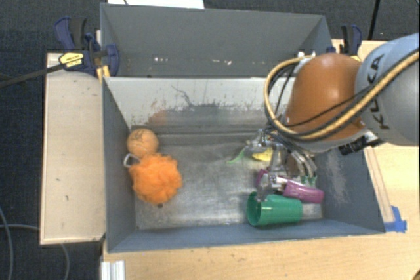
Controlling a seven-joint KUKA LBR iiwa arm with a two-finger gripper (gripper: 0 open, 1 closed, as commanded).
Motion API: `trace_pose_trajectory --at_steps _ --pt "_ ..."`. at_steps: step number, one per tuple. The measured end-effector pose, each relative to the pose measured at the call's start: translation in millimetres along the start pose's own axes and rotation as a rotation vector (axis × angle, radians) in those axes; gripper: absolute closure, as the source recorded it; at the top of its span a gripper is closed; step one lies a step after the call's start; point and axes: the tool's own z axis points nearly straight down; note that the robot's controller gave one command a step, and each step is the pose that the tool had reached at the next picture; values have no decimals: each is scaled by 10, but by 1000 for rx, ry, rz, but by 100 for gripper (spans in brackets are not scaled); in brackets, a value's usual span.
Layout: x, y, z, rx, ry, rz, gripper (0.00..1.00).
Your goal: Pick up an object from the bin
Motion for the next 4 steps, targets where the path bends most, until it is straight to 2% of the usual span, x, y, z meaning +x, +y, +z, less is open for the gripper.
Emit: trace_pose_trajectory --at_steps 1,2,3,4 --pt "-690 -858 757 -1 -2 -69 0" --pt "-809 -1015 870 1 -2 2 0" --pt "-828 -783 729 0 -5 -26 0" --pt "-901 -636 1020 2 -6 33 0"
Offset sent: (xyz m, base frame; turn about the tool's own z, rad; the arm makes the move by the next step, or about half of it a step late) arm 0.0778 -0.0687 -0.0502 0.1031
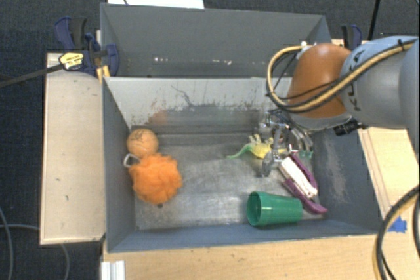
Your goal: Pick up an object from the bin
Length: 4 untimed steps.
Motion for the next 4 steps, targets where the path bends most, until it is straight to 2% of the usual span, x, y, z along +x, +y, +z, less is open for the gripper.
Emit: trace_pose_trajectory --at_steps 1,2,3,4 --pt "12 57 -28 0 -5 153 100" --pt "12 57 -28 -1 -5 154 100" --pt "1 56 -420 -1 5 154 100" --pt "7 58 -217 -1 8 154 100"
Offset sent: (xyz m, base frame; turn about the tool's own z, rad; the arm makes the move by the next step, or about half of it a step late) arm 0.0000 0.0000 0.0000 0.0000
